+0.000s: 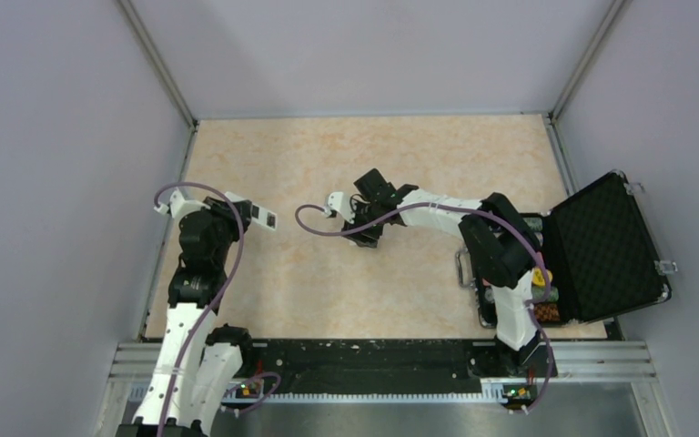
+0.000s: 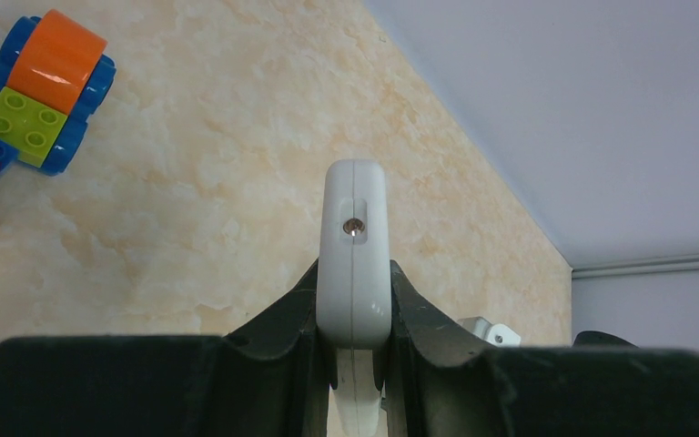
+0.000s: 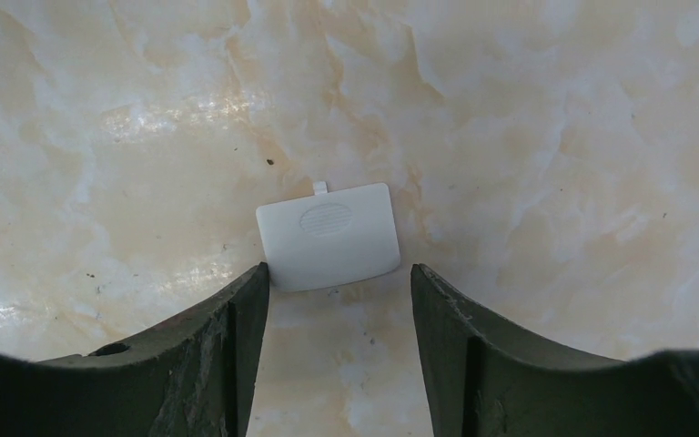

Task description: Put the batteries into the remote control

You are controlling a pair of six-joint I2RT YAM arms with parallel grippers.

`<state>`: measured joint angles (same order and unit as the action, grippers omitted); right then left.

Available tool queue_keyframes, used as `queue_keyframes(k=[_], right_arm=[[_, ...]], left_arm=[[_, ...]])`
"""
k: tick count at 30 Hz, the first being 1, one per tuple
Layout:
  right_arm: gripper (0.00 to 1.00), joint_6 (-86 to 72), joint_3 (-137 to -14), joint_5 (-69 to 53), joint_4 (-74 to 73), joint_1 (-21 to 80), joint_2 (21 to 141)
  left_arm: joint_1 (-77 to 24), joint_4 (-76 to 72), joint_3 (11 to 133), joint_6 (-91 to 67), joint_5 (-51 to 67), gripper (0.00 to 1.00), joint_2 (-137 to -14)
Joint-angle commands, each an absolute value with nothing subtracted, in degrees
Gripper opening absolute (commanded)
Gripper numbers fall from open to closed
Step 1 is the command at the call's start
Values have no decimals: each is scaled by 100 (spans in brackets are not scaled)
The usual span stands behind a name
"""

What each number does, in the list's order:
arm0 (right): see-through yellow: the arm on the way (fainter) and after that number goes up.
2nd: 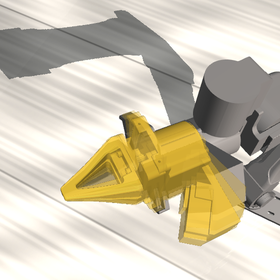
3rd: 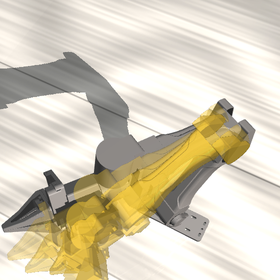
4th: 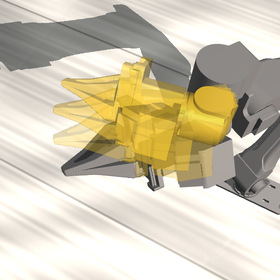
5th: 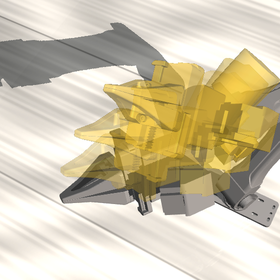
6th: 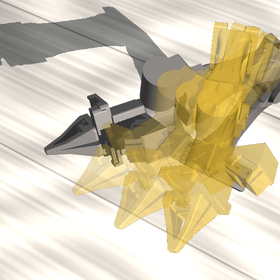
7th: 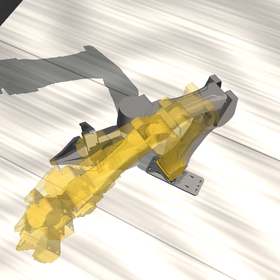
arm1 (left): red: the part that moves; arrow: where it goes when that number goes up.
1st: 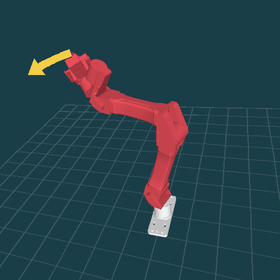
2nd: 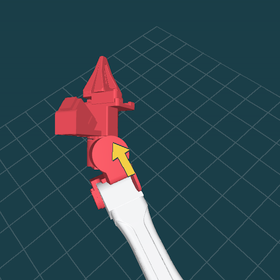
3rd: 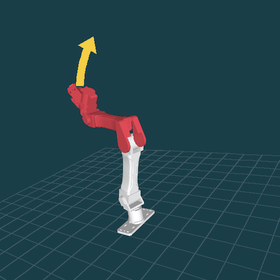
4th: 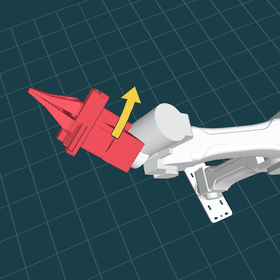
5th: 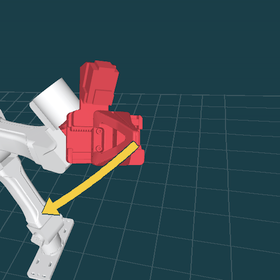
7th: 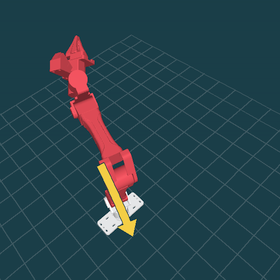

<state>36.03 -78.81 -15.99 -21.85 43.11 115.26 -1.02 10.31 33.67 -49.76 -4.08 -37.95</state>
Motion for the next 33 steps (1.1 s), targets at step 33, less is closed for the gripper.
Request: queue_keyframes(k=[33], right_arm=[[30,2684,-7500,-2594,-955,4568,11441]], left_arm=[[297,189,3388,-4830,473,0,-4180]])
